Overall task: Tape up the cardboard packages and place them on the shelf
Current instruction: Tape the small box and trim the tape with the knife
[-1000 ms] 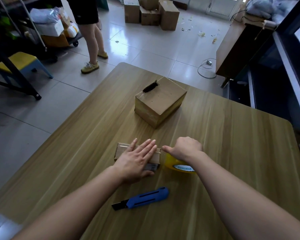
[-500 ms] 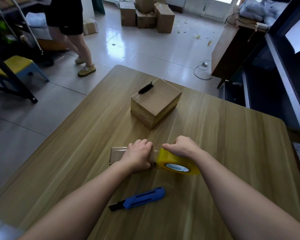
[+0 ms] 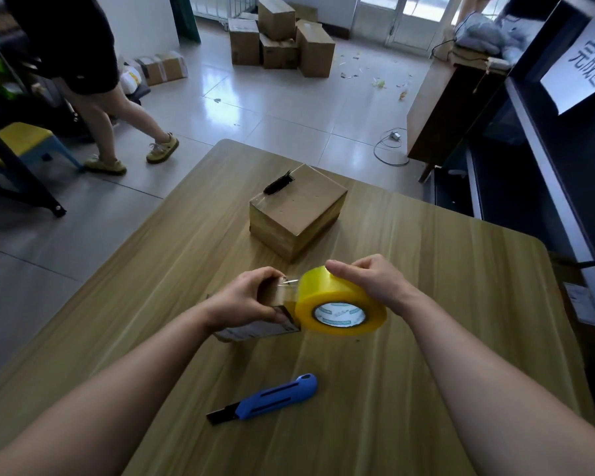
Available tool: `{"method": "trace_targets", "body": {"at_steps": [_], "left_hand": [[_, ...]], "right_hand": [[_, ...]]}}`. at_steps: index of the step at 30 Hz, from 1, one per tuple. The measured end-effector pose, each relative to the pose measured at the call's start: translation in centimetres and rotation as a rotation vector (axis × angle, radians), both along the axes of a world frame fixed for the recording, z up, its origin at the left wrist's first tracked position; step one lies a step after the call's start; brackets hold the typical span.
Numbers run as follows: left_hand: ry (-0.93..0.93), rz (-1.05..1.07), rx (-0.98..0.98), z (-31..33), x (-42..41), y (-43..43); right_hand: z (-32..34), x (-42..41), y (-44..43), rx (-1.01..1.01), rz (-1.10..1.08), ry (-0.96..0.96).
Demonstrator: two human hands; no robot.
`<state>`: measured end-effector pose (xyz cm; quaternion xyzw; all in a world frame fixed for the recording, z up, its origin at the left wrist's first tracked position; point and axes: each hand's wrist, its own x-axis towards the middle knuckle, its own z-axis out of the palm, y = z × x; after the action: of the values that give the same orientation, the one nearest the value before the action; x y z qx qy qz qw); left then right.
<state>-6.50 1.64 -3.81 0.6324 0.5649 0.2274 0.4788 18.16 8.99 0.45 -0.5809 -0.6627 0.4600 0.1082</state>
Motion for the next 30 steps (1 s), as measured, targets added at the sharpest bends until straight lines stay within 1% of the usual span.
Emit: {"method": "trace_targets", "body": {"at_steps": [2,4,5,6,8,10,13,19,21,30], "left_hand": [[-0.112,0.042,-0.029,0.2,-0.4,-0.3],[-0.231,0.056,-0.082,0.5,-0.6,-0.5],[-0.268,0.052,-0.102,0.5,-0.6,-0.6],[-0.302,0.056,-0.117,0.3,-0.6,-0.8],[-0.379,0.075,-0.144,0.1,-0.4,-0.9],[-0.444,0.082,-0.157,0.0,-0.2,-1.1],[-0.519,0.11,-0.172,-0.3,0.1,-1.5],[-0.648,0.12,-0.214,-0.2,-0.1,-1.7],[-0.666,0.125,-0.223,-0.4,-0.6,-1.8],[-0.635,0.117,-0.256,-1.1,-2.9,-2.0]], "right_hand": [[0.1,-0.1,0.5,0.048,0.026,-0.124],[0.1,0.1,0.6,0.124,0.095,-0.377],[0.1,0.2,0.5,0.15,0.123,-0.475],[0.0,0.2,0.4,0.157,0.131,-0.513],[0.1,0.2,0.4,0.139,0.112,-0.511],[0.2,0.1,0.5,0.135,0.117,-0.554],[0.4,-0.3,0.5,0.108,0.136,-0.615],[0.1,-1.2,0.0,0.097,0.158,-0.636],[0.0,-1.8,0.0,0.09,0.165,-0.636],[0.1,-3.5,-0.5,0.077,0.191,-0.618]]}}
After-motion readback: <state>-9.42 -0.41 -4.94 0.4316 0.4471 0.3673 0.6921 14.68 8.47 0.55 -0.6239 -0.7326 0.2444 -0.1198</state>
